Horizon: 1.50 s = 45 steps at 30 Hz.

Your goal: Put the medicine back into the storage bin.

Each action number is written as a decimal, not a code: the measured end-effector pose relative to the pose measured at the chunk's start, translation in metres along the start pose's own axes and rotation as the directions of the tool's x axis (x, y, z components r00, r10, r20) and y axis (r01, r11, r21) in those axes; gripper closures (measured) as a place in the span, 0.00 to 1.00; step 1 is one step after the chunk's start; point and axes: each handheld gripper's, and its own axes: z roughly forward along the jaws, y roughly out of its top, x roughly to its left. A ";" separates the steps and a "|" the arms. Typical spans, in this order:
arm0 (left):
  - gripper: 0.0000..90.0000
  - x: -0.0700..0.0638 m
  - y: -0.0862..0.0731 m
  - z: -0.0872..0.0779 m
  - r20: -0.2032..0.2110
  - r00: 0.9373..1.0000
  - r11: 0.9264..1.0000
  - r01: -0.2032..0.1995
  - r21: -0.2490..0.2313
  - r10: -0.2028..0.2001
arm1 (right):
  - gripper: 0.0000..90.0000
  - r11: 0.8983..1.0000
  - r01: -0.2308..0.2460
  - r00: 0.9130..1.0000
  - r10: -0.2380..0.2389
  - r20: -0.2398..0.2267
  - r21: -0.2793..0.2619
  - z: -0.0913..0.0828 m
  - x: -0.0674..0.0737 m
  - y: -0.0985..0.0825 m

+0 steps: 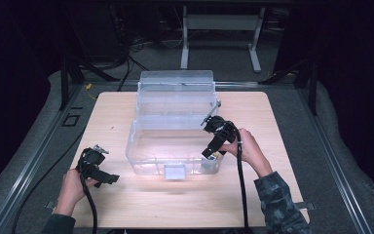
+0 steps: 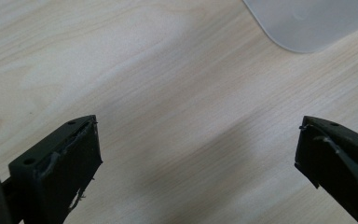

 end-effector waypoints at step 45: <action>0.00 0.001 0.119 -0.060 0.080 0.992 0.977 -0.077 -0.200 0.095 | 0.10 0.969 -0.044 0.998 0.053 0.029 -0.244 -0.019 0.030 -0.040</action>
